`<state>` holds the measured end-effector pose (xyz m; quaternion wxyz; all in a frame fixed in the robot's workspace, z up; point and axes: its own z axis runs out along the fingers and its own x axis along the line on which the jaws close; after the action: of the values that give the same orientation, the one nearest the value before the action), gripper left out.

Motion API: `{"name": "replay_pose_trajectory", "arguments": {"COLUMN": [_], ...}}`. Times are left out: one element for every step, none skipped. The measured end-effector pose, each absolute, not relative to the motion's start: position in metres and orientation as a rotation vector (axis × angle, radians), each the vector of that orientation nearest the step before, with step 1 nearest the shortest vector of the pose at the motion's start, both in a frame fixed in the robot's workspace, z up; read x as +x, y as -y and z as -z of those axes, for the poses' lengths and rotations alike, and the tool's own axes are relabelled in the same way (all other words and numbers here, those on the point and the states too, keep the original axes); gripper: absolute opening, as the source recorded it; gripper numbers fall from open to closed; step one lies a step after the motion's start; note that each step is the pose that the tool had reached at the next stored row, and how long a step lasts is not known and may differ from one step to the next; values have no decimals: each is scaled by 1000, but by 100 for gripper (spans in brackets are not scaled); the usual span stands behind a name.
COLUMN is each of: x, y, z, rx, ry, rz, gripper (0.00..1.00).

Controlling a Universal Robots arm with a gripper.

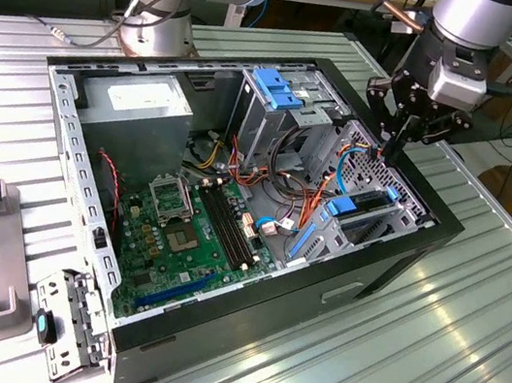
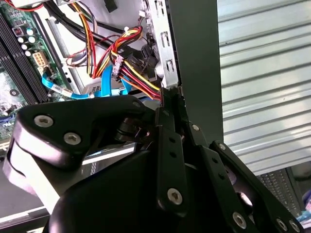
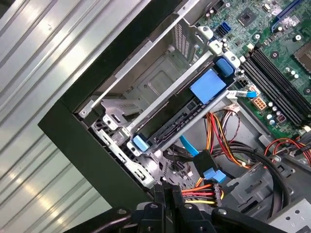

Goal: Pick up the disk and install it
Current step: 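Insert the first disk wire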

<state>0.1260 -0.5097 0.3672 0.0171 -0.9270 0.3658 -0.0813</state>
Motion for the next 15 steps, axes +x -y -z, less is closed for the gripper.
{"name": "replay_pose_trajectory", "arguments": {"x": [126,126,126,125,125,125,125,125,125,125,125,125,125,125,125], "y": [510,510,510,510,510,510,510,510,510,510,510,510,510,510,510], "z": [-367,-367,-367,-367,-367,-367,-367,-367,-367,-367,-367,-367,-367,-367,-367], "rx": [-2876,-2873,-2870,-2865,-2861,-2855,-2847,-2841,-2825,-2810,-2797,-2788,-2780,-2766,-2752], "ry": [-1152,-1161,-1170,-1183,-1193,-1211,-1233,-1249,-1289,-1328,-1359,-1379,-1398,-1429,-1460], "rz": [253,253,253,254,254,254,255,255,256,257,257,257,258,258,259], "gripper": [17,17,17,17,17,17,17,17,17,17,17,17,17,17,17]}}
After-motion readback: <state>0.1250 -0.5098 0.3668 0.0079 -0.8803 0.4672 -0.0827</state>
